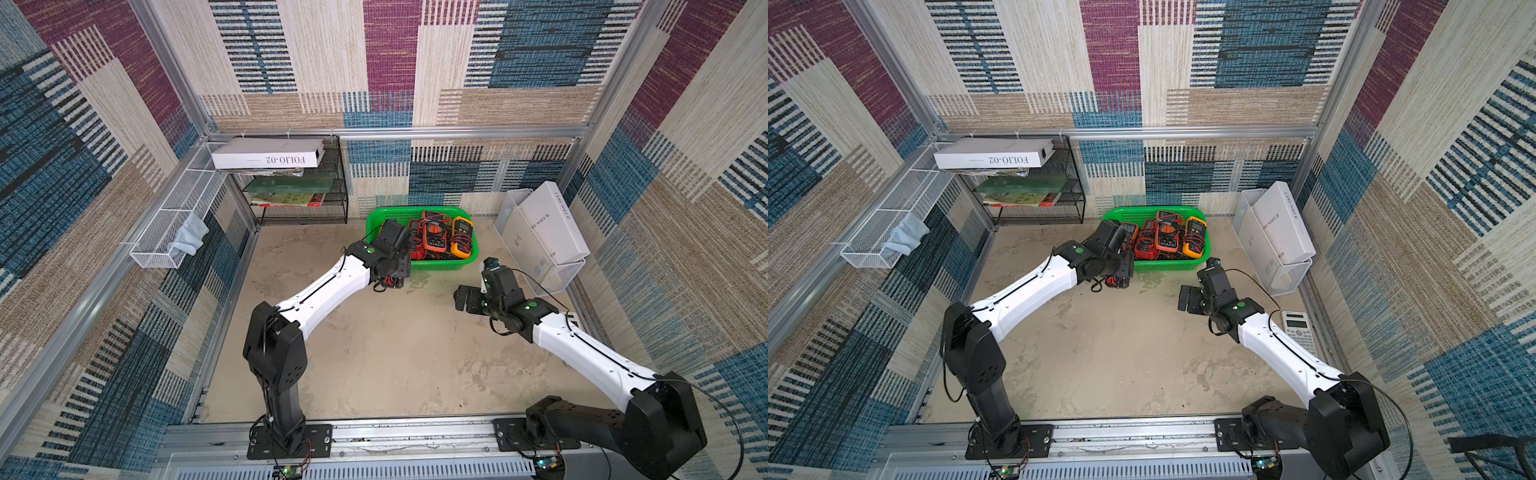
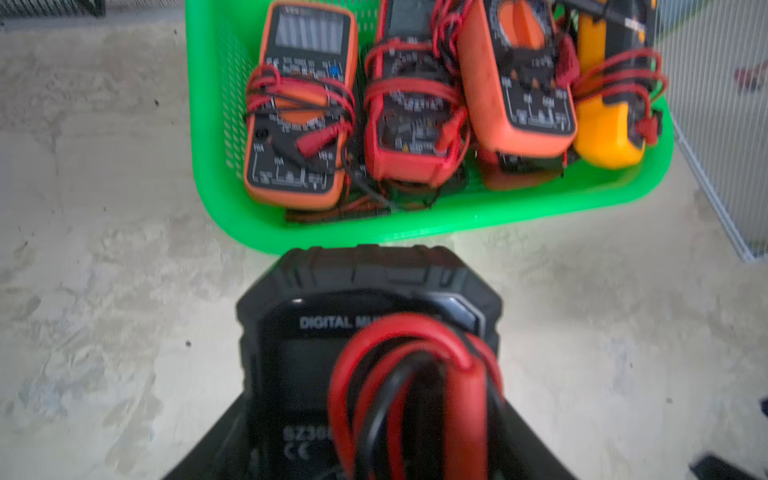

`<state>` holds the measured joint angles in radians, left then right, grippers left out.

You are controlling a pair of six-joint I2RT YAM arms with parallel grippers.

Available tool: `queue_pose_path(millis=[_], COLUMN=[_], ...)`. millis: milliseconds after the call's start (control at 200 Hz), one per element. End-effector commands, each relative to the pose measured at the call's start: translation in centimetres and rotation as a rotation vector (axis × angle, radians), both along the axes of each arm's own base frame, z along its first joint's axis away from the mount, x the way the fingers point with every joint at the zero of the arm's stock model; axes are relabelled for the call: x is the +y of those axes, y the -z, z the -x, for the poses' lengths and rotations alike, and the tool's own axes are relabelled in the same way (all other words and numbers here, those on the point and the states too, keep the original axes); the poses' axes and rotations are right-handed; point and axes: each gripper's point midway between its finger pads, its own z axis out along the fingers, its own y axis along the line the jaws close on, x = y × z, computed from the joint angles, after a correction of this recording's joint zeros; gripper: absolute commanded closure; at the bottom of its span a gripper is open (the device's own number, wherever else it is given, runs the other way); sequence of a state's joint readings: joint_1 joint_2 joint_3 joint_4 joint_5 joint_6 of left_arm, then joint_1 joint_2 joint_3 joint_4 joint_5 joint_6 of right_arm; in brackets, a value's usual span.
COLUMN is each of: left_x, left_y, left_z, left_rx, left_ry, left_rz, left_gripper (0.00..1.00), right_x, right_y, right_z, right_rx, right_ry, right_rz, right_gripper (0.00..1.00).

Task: Put the multimeter into the basket
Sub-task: Place the multimeter in the basket.

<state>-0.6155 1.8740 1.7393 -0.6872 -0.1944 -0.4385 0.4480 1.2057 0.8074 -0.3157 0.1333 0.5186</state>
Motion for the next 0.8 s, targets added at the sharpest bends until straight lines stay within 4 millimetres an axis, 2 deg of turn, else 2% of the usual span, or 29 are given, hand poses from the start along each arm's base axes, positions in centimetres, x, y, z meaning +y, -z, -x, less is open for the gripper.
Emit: queue_pose_path(millis=[0,130,331,586,621,696,746,796], left_x=[0.0,-0.4,-0.7,0.7,0.7,0.9,0.6,0.5], left_y=[-0.3,-0.4,1.4,4.0,4.3,5.0,5.1,5.2], left_z=[-2.5,-6.2,-10.9,-14.9,-15.1,-15.4,-15.3,-15.2], left_rx=[-0.012,-0.03,-0.027,-0.022,-0.018,-0.006,-0.001,0.005], left_ry=[0.027,0.026,0.01,-0.036,-0.036,-0.027,-0.011,-0.003], left_rz=[-0.016,-0.025,-0.009,0.026,0.032,0.039,0.046,0.048], left_gripper=[1.0,1.0,1.0,1.0,0.93,0.69,0.45,0.28], right_x=[-0.7,-2.1,-3.6,-4.9,-5.0,-5.3,-5.4,-5.6], right_y=[-0.2,-0.3,-0.2,0.7,0.7,0.9,0.9,0.9], right_z=[-0.2,-0.5,-1.3,-2.0,-2.0,-2.2,-2.4,-2.5], right_rx=[-0.008,-0.008,-0.007,0.013,0.013,0.014,0.013,0.013], right_ry=[0.006,0.031,0.064,0.095,0.097,0.103,0.107,0.116], right_rz=[0.006,0.017,0.01,0.016,0.016,0.017,0.015,0.014], right_gripper=[0.01,0.01,0.0,0.0,0.0,0.0,0.0,0.0])
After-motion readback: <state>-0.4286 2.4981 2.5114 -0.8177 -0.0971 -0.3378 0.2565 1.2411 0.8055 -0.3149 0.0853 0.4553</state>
